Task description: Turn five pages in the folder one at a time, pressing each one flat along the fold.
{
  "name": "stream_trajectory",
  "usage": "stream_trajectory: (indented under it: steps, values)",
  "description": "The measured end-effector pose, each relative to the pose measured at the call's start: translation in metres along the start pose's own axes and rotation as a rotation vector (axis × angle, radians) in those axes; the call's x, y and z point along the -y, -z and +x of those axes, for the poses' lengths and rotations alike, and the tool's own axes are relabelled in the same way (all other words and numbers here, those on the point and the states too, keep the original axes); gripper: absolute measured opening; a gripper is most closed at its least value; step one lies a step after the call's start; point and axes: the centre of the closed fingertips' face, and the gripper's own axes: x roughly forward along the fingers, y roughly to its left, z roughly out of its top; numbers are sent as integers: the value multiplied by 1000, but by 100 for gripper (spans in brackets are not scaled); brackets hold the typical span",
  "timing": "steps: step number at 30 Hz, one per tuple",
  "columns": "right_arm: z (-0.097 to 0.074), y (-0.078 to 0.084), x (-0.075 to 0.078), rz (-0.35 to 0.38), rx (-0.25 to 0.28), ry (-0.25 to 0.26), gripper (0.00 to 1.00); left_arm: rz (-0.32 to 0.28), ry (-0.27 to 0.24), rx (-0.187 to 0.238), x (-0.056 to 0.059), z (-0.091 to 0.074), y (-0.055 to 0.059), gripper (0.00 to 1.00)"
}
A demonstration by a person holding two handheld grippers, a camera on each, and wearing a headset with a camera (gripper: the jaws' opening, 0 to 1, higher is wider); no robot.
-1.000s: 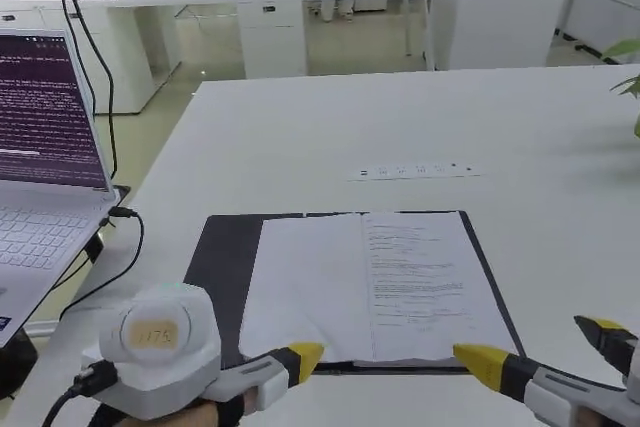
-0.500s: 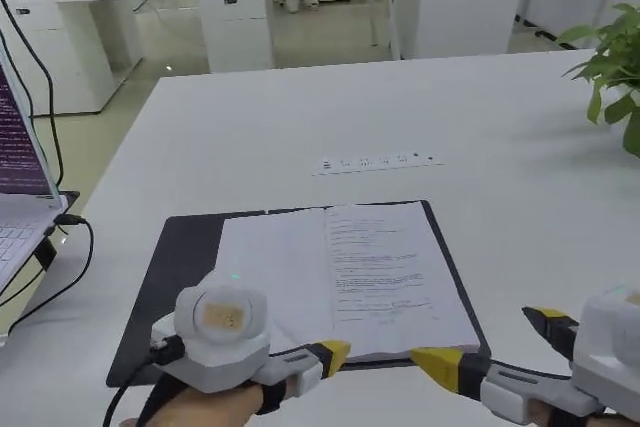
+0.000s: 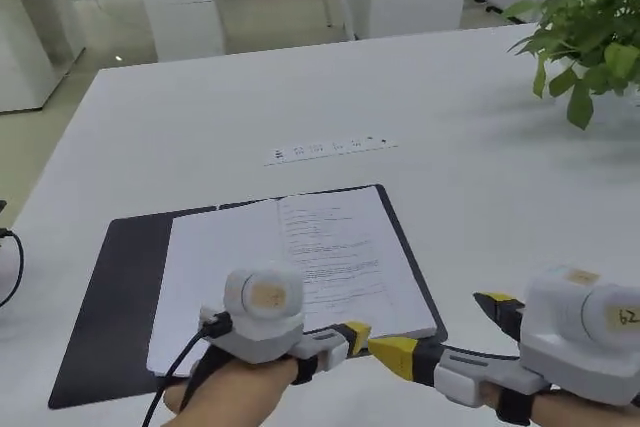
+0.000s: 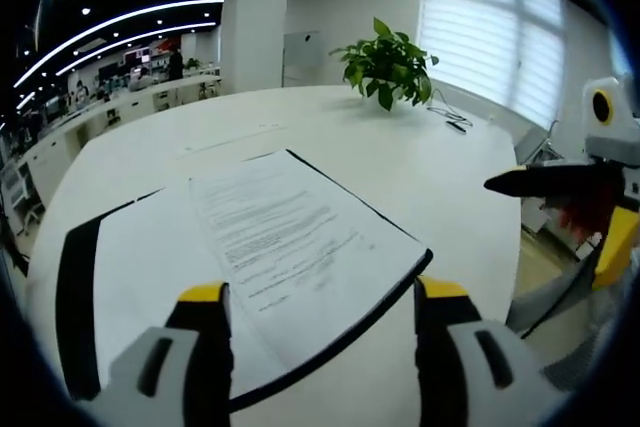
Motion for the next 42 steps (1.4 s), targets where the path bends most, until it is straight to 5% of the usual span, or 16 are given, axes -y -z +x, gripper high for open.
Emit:
stream_trajectory:
  steps: [7,23,28,35,42]
  values:
    - [-1,-1,2,21,9,5,97,26,12,-21,9,28,7,73]
    - [0,0,3,52,29,6,97,33,22,22,24,59,3,67]
    - [0,1,4,51,32,15,96,67,-5,3,20,67,14,62]
    - [-1,0,8,71,38,25,96,85,3,100,17,65,16,58]
    - [-2,-9,6,17,40,28,95,90,9,120,15,65,15,55]
